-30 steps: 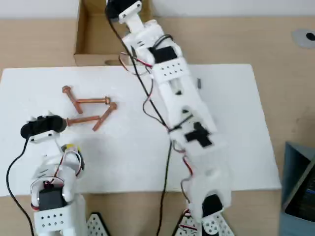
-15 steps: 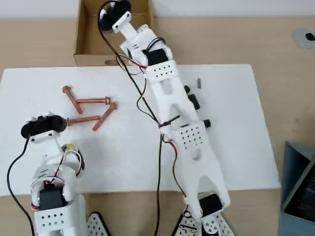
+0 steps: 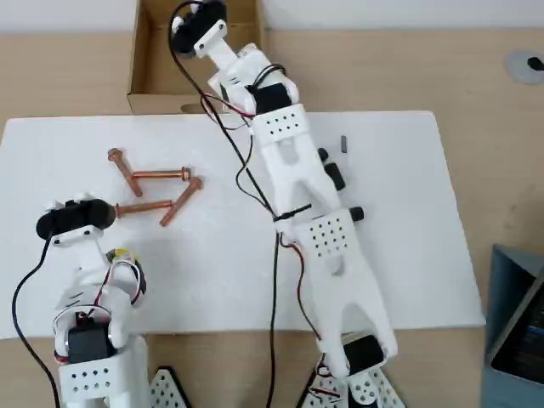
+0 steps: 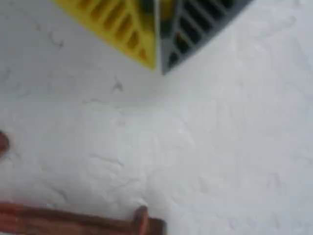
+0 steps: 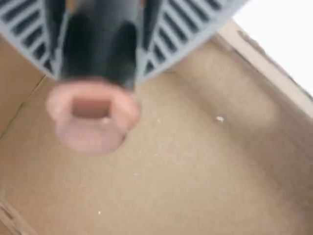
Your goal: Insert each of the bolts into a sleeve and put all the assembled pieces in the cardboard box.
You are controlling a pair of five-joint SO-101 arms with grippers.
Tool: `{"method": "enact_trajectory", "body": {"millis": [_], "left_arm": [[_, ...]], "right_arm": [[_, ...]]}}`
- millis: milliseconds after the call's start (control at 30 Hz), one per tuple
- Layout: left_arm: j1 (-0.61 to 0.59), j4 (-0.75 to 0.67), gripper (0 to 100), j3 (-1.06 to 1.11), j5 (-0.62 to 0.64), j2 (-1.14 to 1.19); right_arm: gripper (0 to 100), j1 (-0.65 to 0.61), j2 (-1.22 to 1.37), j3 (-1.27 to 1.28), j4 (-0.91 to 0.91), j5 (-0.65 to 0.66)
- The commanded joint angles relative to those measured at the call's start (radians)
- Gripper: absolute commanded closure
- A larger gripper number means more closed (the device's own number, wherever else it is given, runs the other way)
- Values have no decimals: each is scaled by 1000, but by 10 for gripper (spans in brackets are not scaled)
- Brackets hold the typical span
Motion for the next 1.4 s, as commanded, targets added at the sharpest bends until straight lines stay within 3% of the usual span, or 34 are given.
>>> {"method": "enact_trajectory", "body": {"millis": [0, 267, 433, 767, 933, 1033, 1200, 1367], "left_arm": [[-5, -3, 998, -5, -2, -4], [-6, -3, 998, -5, -2, -4], [-8, -3, 998, -5, -2, -4], [-8, -3, 998, -5, -2, -4], [-8, -3, 998, -5, -2, -4], [-8, -3, 998, -5, -2, -4], [-5, -5, 998, -5, -2, -4], [-2, -5, 997, -5, -5, -4]], "right_arm": [[889, 12, -30, -73, 8, 6], [884, 13, -31, -79, 54, 8], [792, 21, -27, -120, 54, 9], [792, 39, -31, -160, 71, 9], [793, 36, -31, -314, 193, 8], [832, 41, -48, -352, 284, 8], [995, 47, -189, -348, 417, 6], [989, 50, -305, -349, 578, 5]]}}
